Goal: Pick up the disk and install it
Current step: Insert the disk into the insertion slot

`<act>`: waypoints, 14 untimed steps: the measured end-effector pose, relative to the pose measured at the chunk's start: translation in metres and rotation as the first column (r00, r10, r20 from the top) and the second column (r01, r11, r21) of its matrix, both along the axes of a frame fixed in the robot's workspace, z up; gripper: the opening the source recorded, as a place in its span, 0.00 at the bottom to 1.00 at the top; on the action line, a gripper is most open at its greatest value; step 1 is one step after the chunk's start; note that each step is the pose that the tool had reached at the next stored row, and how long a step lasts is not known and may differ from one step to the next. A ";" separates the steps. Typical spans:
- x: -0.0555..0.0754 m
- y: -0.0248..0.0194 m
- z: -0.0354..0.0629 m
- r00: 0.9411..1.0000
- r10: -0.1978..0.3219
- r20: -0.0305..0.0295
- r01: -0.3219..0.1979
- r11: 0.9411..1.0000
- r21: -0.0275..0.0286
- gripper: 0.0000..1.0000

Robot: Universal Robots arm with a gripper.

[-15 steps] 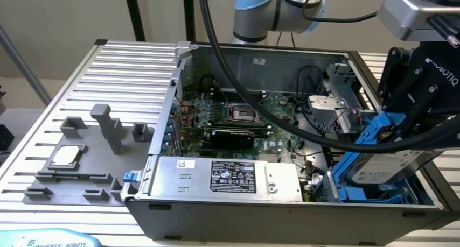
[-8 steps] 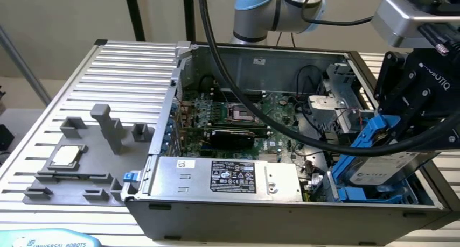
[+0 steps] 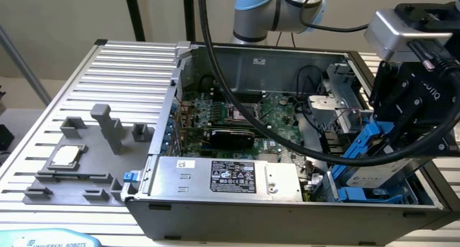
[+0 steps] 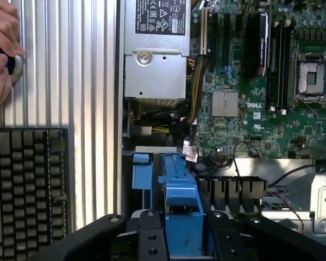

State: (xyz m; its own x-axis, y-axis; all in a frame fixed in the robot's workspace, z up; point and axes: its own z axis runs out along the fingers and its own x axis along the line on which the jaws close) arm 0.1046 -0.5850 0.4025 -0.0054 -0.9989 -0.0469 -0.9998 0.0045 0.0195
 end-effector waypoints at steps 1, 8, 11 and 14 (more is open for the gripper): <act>0.000 0.0000 -0.0018 1.000 0.000 0.000 0.000 1.000 0.000 0.33; 0.000 0.0000 -0.0137 1.000 0.001 0.000 -0.001 1.000 0.002 0.33; 0.000 0.0000 -0.0188 1.000 0.001 0.000 -0.001 1.000 0.003 0.33; 0.000 0.0000 -0.0235 1.000 0.002 0.000 -0.002 1.000 0.005 0.33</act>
State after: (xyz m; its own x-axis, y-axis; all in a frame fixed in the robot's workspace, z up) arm 0.1046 -0.5850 0.3790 -0.0031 -0.9987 -0.0516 -0.9998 0.0021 0.0195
